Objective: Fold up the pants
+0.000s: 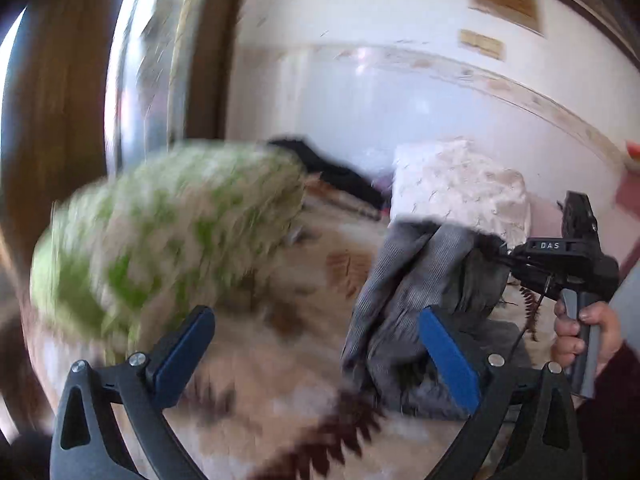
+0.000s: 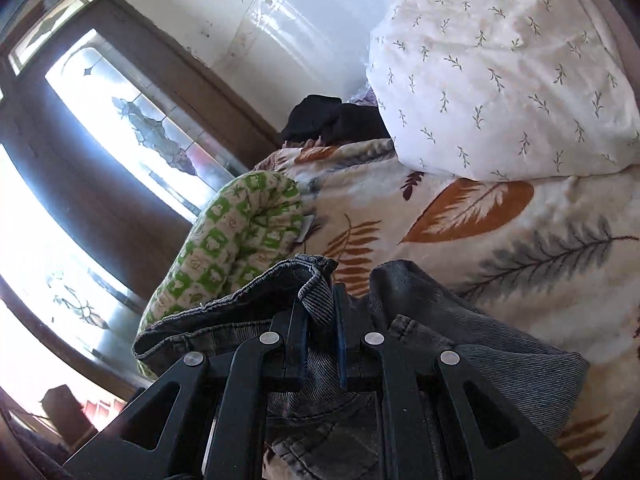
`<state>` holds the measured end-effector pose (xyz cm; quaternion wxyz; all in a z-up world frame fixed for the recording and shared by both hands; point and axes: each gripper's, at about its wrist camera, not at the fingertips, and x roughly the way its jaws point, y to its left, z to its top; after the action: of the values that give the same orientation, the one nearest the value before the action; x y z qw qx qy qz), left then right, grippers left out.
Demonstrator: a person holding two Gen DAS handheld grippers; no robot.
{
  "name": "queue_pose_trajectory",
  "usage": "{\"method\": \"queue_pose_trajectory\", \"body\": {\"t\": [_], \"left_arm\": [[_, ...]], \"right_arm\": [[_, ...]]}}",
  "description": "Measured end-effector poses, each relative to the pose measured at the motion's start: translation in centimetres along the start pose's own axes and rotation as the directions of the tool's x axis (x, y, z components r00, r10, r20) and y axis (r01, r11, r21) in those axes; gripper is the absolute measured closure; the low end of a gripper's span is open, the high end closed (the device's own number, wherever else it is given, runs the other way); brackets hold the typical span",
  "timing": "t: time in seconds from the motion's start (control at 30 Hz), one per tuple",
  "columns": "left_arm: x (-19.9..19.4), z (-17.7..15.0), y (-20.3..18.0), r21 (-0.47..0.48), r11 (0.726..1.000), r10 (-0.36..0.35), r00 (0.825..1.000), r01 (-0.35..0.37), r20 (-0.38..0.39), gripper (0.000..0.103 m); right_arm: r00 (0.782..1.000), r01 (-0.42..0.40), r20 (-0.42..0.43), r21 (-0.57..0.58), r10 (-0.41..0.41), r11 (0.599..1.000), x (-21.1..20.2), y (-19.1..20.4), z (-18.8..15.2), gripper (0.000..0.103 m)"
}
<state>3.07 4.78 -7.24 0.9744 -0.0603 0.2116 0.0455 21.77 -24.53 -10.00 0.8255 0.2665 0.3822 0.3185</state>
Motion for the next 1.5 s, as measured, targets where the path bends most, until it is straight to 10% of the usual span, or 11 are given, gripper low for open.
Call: {"method": "queue_pose_trajectory", "body": {"t": [0.27,0.6,0.77,0.87,1.07,1.33,1.43,1.5], "left_arm": [[5.1,3.3,-2.8,0.220,0.965,-0.132,0.990,0.141,-0.057,0.000],[7.6,2.9,-4.5,0.283,0.871,-0.358,0.913,0.401,-0.194,0.004],[8.5,3.4,-5.6,0.285,0.799,-0.468,0.845,0.530,-0.260,0.078],[8.3,3.1,-7.3,0.269,0.751,-0.523,0.792,0.603,-0.314,0.086],[5.9,0.5,-13.4,0.283,0.671,-0.581,0.724,0.685,-0.372,0.087],[7.9,-4.9,-20.0,0.265,0.645,-0.546,0.676,0.716,-0.495,0.080],[8.5,-6.6,-20.4,0.239,0.622,-0.549,0.632,0.746,-0.546,0.068],[8.0,-6.7,-19.6,0.239,0.599,-0.568,0.616,0.765,-0.546,0.064]], "right_arm": [[1.000,0.008,-0.025,-0.002,-0.008,1.000,0.7,0.2,0.3,0.093],[0.999,0.026,-0.033,-0.009,-0.026,1.000,1.0,0.5,0.3,0.093],[0.998,0.054,-0.022,-0.015,-0.054,0.998,0.1,0.8,0.7,0.093],[0.996,0.083,-0.012,-0.008,-0.083,0.997,-1.3,0.2,1.0,0.093],[0.990,0.141,0.018,0.033,-0.142,0.989,-5.1,-3.0,0.8,0.093],[0.972,0.233,-0.051,0.189,-0.228,0.954,-6.0,-12.1,-1.6,0.089],[0.964,0.261,-0.116,0.269,-0.238,0.927,-5.5,-15.4,-3.5,0.077],[0.964,0.263,-0.122,0.334,-0.235,0.905,-6.1,-17.0,-4.6,0.049]]}}
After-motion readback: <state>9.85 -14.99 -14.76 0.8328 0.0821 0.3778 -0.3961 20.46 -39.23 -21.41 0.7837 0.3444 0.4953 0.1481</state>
